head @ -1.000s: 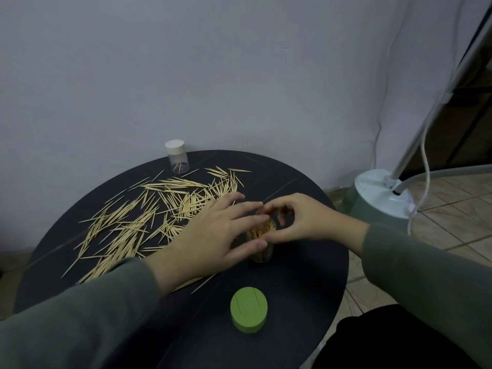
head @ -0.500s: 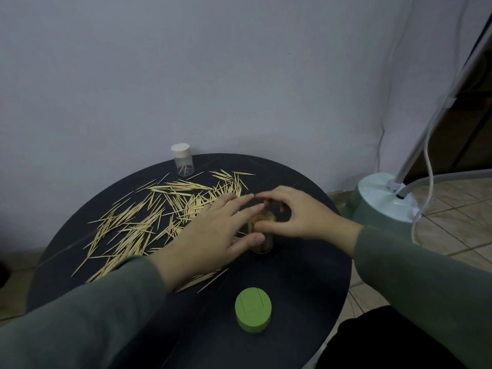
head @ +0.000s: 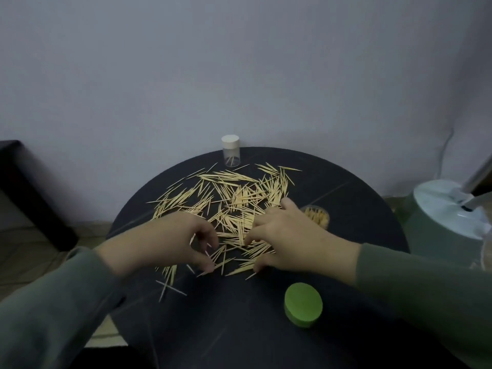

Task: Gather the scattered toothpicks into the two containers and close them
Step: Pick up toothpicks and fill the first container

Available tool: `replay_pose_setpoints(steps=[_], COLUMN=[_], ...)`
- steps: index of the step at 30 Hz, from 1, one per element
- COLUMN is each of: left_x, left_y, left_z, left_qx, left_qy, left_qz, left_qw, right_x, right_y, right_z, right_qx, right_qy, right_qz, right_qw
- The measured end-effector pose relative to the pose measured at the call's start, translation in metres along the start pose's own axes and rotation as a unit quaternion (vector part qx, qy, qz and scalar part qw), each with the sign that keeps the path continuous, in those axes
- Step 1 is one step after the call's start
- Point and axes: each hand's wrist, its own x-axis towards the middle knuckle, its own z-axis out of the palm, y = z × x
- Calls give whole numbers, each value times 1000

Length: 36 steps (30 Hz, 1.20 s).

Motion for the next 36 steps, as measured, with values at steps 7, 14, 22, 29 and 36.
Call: replay_pose_setpoints(steps=[7, 14, 22, 29, 36], left_x=[-11, -13, 1, -8, -10], left_y=[-19, -31, -32, -41, -45], left_z=[14, 16, 25, 10, 19], left_qx=[6, 38, -33, 14, 124], left_qy=[-82, -117, -59, -49, -62], left_qz=[-21, -43, -5, 16, 7], left_qw=[996, 991, 998, 999, 990], right_x=[13, 15, 20, 17, 19], right_y=[-9, -9, -11, -2, -6], right_z=[12, 13, 17, 6, 10], right_qx=[19, 24, 32, 45, 0], right_qy=[-14, -31, -26, -69, -82], right_qz=[3, -7, -3, -16, 1], right_qw=[1000, 999, 999, 996, 997])
